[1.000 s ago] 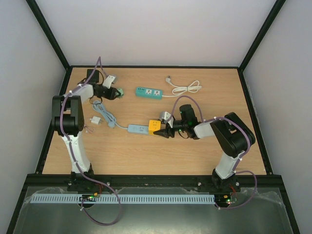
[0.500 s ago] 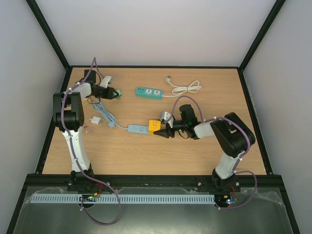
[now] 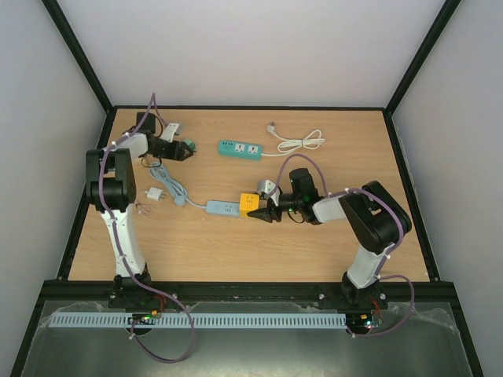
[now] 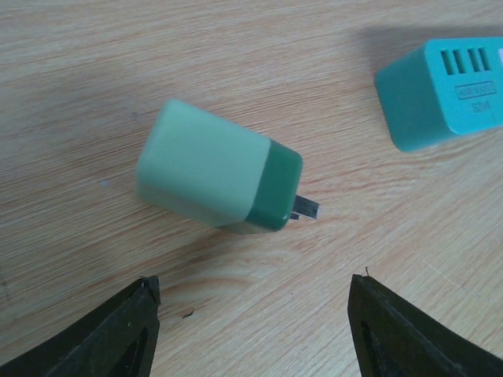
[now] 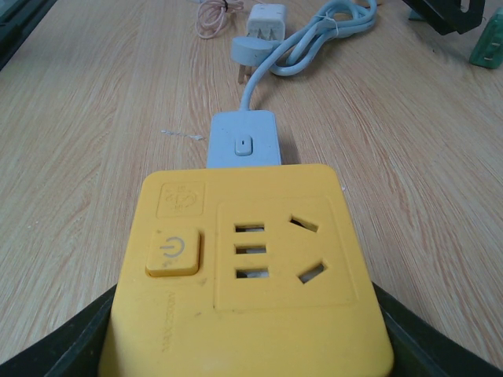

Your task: Pull the plug off the socket

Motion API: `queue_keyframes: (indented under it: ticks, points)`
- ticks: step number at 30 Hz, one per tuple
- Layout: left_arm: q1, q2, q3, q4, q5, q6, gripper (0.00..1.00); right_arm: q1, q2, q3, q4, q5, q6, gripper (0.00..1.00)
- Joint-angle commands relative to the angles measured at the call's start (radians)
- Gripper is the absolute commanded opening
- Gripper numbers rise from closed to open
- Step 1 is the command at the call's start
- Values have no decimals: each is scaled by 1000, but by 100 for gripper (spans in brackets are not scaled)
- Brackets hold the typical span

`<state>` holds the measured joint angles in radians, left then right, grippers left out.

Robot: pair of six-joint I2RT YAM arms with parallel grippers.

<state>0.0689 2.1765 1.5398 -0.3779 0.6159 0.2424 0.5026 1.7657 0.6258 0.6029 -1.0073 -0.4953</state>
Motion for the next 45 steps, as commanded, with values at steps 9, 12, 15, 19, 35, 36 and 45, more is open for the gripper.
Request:
queue_keyframes:
  ticks: [9, 12, 15, 19, 35, 36, 45]
  points:
    - [-3, -201, -99, 10, -42, 149, 68, 5, 29, -5, -87, 23, -27, 1]
    - [-23, -236, -125, -49, -25, 253, 65, 5, 28, -6, -88, 23, -28, 1]
    - [-56, -294, -184, -103, 5, 377, 65, 5, 28, -6, -87, 24, -29, 1]
    - [-113, -378, -299, -121, 8, 506, 66, 4, 29, -5, -87, 23, -29, 1]
    - [-386, -505, -497, -79, -22, 745, 52, 5, 26, -8, -92, 14, -41, 1]
    - [-403, -502, -499, -75, -25, 748, 51, 5, 26, -8, -92, 14, -40, 1]
    - [-491, -483, -526, -20, -85, 759, 39, 5, 21, -13, -89, 11, -45, 1]
